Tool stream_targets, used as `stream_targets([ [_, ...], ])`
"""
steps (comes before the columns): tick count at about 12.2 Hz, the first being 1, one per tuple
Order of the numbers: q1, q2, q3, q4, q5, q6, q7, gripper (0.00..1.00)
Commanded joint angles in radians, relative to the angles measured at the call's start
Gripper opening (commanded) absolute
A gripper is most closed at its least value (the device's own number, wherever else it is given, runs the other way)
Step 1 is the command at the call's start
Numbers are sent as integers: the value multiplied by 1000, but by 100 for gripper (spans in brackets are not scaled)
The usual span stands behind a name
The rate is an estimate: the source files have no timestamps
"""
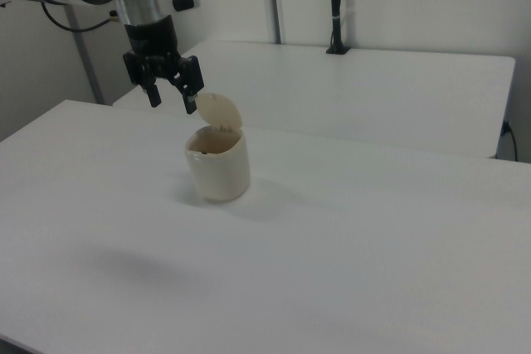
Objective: Open the trash bin
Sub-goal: 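Lift the gripper up away from the bin as the lid pops open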
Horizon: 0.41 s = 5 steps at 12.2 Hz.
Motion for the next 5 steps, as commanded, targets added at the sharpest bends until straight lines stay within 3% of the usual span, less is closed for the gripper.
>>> stream_targets([
  [1, -13, -31, 10, -28, -8, -35, 38, 100],
  [5, -10, -29, 10, -25, -14, -33, 39, 100],
])
